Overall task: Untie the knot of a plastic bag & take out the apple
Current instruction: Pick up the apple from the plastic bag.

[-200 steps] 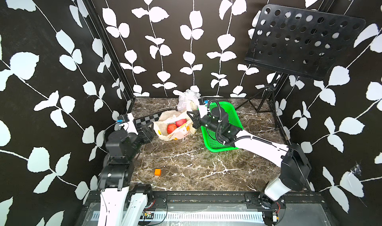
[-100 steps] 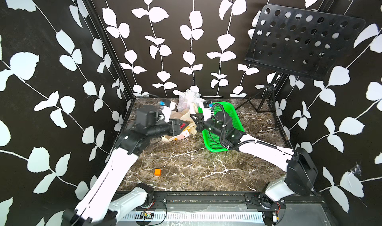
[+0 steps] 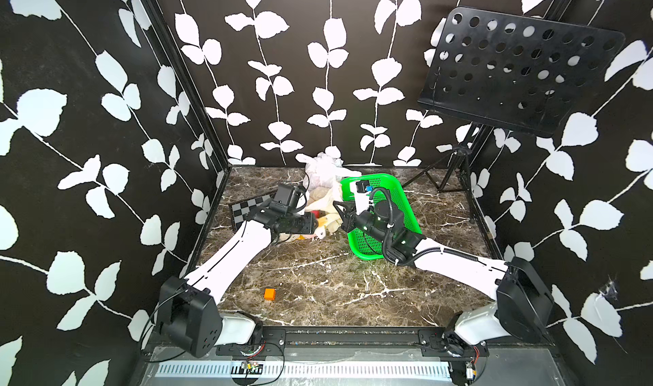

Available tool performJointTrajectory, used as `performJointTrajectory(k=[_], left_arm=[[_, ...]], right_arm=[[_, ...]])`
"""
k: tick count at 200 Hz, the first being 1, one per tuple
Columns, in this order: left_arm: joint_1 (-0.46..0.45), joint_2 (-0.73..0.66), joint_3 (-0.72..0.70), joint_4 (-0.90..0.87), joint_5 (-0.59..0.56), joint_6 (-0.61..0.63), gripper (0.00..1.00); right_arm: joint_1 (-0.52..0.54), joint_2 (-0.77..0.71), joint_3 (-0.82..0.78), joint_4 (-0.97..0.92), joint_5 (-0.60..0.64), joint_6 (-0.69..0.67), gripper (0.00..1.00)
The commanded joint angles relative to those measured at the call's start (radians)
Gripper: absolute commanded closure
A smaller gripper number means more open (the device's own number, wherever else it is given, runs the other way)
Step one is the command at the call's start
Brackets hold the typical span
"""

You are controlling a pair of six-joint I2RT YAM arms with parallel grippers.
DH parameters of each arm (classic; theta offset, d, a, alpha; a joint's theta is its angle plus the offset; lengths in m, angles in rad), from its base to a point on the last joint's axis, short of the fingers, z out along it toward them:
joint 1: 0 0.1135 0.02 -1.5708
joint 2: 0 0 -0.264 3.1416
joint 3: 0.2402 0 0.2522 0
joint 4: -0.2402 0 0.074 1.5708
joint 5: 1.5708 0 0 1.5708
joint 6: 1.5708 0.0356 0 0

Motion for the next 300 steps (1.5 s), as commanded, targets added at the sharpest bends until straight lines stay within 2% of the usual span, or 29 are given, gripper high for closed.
performJointTrajectory(k=[1, 27, 59, 88, 126, 168, 186, 218, 261, 300], left_arm=[[0.004, -0.009, -0.05, -0.047, -0.037, 0.031, 0.52], [-0.002, -0.084, -0.181, 0.025, 0.042, -0.089, 0.5], [-0.001, -0.143, -0.24, 0.134, -0.08, -0.12, 0.48], [-0.002, -0.04, -0.186, 0.233, -0.09, -0.096, 0.41], [-0.001, 0.067, -0.139, 0.315, -0.214, -0.083, 0.35], [0.006, 0.122, -0.128, 0.371, -0.184, -0.133, 0.25], [0.021, 0.064, -0.144, 0.399, -0.113, -0.153, 0.23], [0.063, -0.047, -0.162, 0.391, -0.097, -0.153, 0.19], [0.042, 0.102, -0.083, 0.318, -0.133, -0.104, 0.18], [0.02, 0.191, -0.073, 0.313, -0.173, -0.051, 0.13]], right_arm=[[0.004, -0.021, -0.045, 0.076, -0.034, 0.027, 1.0], [0.004, -0.06, -0.098, -0.003, -0.1, 0.047, 0.99], [0.007, -0.102, -0.193, -0.032, -0.149, 0.051, 0.99], [0.009, -0.117, -0.185, -0.037, -0.159, 0.029, 0.99], [0.015, -0.097, -0.171, -0.033, -0.157, 0.003, 1.0], [0.017, -0.076, -0.182, -0.028, -0.158, 0.003, 1.0], [0.016, -0.082, -0.197, -0.038, -0.148, -0.003, 1.0], [0.017, -0.109, -0.207, -0.076, -0.163, -0.018, 1.0], [0.017, -0.156, -0.228, -0.072, -0.216, 0.003, 1.0], [0.017, -0.155, -0.231, -0.072, -0.249, -0.001, 1.0]])
